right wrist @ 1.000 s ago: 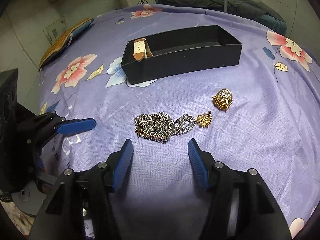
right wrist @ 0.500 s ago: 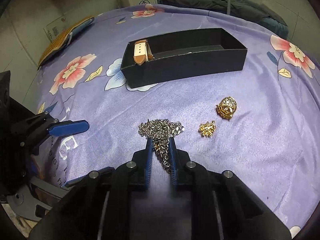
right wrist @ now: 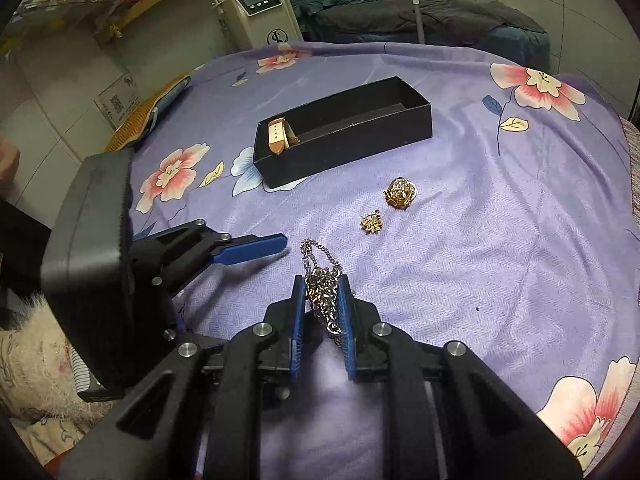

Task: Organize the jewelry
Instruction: 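Carry the chain into the black box and open the right tool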

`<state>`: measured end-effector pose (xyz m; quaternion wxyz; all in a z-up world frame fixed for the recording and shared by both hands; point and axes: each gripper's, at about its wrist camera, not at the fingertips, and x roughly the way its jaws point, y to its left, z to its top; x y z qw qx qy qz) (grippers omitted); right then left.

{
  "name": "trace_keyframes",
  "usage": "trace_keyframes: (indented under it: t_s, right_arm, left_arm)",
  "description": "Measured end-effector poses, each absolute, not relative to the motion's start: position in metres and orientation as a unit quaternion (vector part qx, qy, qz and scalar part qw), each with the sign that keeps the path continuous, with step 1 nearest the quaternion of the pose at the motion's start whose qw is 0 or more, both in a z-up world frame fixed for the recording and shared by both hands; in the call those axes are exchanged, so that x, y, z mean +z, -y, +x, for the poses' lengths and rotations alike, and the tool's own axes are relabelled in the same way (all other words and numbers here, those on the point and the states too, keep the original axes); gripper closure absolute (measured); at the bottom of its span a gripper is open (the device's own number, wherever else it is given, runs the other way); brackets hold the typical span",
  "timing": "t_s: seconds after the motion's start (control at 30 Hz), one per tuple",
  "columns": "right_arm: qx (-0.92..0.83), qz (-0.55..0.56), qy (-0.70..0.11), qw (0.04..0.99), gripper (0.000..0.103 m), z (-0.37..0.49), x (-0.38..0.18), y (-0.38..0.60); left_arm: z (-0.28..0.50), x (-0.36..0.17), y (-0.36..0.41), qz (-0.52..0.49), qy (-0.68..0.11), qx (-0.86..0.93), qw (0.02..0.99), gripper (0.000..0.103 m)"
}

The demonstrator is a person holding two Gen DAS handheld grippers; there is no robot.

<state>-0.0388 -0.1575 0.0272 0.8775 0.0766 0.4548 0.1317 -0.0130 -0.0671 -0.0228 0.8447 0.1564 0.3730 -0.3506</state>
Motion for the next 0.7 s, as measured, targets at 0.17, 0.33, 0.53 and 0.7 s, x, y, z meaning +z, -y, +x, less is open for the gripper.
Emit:
trace_keyframes:
  t_s: [0.17,0.33,0.53,0.7]
  right_arm:
    - [0.130,0.068,-0.447,0.883,0.086,-0.036,0.036,0.158]
    - [0.135,0.059,-0.435,0.888,0.086,-0.024,0.047,0.155]
    - [0.149,0.044,-0.406,0.901,0.086,-0.003,0.074,0.144]
    - [0.156,0.034,-0.380,0.911,0.086,0.023,0.102,0.137]
  left_arm:
    - [0.003,-0.022,0.070,0.145,-0.389,-0.342,0.843,0.097]
    - [0.020,-0.002,0.052,0.106,-0.388,-0.333,0.853,0.099]
    - [0.040,0.039,0.036,0.103,-0.351,-0.321,0.873,0.099]
    - [0.067,0.072,0.029,0.093,-0.327,-0.315,0.886,0.099]
